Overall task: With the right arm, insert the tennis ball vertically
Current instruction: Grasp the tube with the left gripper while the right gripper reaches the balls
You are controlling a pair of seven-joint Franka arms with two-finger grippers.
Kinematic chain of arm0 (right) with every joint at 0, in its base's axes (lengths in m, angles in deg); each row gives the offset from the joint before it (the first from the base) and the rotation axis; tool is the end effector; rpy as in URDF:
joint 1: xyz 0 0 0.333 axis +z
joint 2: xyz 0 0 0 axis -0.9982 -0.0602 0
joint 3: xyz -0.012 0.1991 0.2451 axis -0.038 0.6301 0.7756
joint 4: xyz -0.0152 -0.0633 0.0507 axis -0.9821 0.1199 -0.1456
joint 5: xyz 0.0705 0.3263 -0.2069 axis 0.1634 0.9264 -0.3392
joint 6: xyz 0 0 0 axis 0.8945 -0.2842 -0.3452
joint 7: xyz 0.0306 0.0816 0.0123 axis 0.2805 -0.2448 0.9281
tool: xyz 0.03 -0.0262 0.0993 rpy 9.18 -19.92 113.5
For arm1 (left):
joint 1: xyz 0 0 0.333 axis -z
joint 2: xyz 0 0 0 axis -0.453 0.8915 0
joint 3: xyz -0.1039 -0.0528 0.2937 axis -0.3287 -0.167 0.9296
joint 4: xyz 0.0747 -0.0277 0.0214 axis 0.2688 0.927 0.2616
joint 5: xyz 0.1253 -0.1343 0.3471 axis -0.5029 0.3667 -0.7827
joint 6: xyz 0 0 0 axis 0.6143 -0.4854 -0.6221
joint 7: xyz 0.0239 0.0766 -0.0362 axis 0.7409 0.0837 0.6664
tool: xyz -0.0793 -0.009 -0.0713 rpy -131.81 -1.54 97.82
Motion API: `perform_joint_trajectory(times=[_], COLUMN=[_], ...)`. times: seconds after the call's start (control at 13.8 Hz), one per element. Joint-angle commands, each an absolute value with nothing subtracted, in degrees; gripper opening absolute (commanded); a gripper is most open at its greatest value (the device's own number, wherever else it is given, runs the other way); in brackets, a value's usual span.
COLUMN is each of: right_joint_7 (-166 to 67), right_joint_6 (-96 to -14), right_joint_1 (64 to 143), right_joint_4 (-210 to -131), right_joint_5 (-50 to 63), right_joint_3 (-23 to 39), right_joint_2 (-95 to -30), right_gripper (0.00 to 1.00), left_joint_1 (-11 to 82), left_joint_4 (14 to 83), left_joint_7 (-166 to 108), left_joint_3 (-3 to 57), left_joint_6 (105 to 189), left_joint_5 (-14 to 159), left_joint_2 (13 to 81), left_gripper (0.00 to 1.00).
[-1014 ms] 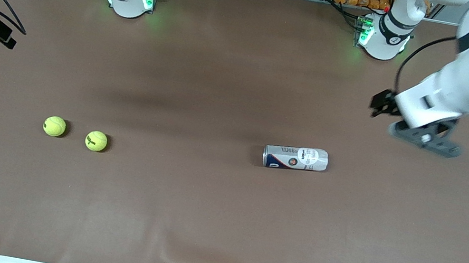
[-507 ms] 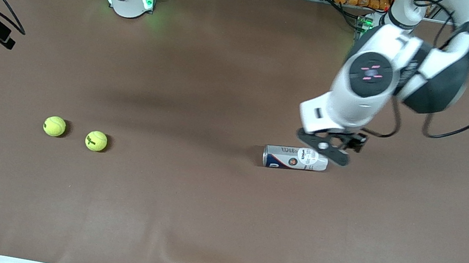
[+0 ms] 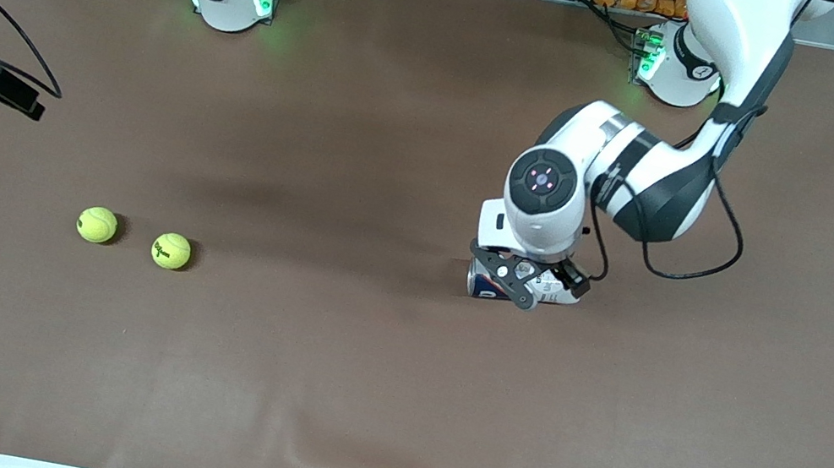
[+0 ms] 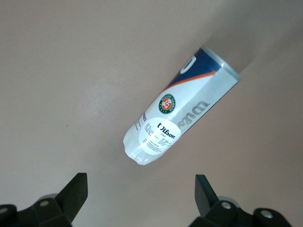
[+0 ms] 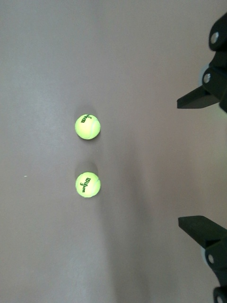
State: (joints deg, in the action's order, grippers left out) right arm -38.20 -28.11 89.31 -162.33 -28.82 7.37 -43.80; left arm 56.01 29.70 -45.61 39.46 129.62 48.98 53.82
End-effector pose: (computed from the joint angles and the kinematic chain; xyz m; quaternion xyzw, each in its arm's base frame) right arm 0.5717 -0.0267 0.5712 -0.9948 0.0811 0.0604 0.0084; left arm 0.5809 -0.3618 0.3581 -0.9013 0.4057 0.0966 0.1167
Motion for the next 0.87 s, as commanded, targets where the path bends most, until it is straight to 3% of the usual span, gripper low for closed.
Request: perform_joint_trajectory(times=[0.0,0.8], right_joint_7=[-37.3,-38.1], right_joint_6=[-27.6,-30.5], right_joint_1=[90.7,92.8], right_joint_4=[-160.9,-160.9], right_joint_5=[-28.1,-27.6], right_joint_3=[7.4,7.4], right_joint_2=[-46.7,-56.1], right_gripper=[1.00,1.00], left_joint_1=[55.9,59.0], left_joint_4=[28.0,30.1], left_joint_7=[-53.5,-54.2], left_joint_3=[39.7,39.7], left_joint_6=[129.8,130.4], left_joint_5=[45.8,41.3], left_joint_2=[57.8,62.6], left_gripper=[1.00,1.00])
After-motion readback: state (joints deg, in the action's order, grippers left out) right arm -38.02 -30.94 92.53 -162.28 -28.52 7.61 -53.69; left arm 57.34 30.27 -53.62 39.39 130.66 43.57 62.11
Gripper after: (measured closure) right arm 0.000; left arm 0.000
